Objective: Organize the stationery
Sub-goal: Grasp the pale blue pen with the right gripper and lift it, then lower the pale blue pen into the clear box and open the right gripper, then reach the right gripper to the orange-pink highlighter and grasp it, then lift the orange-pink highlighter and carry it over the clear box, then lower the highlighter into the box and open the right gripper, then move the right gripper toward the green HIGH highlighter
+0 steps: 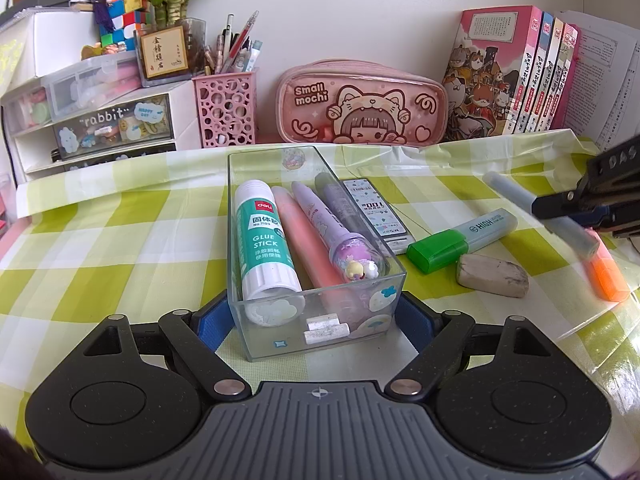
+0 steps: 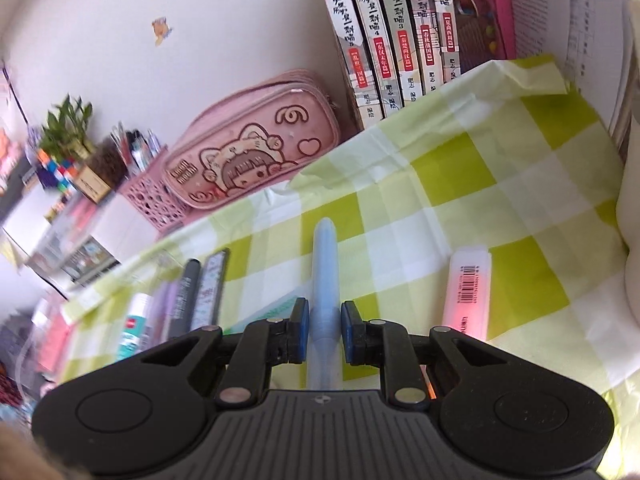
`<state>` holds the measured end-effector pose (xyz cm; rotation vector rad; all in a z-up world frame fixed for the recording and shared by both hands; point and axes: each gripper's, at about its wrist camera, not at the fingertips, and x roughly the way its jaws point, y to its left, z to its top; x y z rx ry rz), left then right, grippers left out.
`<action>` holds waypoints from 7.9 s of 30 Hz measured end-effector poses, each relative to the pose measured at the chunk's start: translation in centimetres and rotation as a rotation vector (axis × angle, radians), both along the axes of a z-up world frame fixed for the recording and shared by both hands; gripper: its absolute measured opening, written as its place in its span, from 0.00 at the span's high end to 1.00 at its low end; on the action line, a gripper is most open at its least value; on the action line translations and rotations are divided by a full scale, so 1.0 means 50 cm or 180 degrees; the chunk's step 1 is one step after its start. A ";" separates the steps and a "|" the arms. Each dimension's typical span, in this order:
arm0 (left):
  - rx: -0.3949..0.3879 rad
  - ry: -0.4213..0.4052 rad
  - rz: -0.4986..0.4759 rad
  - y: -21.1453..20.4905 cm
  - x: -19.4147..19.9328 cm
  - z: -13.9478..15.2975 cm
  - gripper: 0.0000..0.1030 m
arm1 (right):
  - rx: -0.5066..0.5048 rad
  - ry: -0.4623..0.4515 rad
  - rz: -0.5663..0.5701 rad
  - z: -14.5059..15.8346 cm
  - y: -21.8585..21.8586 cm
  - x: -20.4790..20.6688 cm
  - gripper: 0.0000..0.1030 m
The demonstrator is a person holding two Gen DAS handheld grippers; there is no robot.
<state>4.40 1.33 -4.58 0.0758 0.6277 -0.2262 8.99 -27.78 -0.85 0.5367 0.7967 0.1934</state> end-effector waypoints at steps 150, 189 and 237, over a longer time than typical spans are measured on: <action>-0.0029 -0.0003 -0.0145 0.003 -0.003 0.004 0.22 | 0.0104 -0.0112 0.0698 0.063 0.191 0.008 0.74; -0.0026 -0.0003 -0.0147 0.001 -0.003 0.004 0.21 | 0.0476 0.0107 0.0904 0.033 0.318 0.115 0.72; 0.0140 -0.0122 -0.0147 -0.006 -0.011 0.004 0.24 | -0.1283 -0.0493 0.0885 -0.008 0.181 0.031 0.49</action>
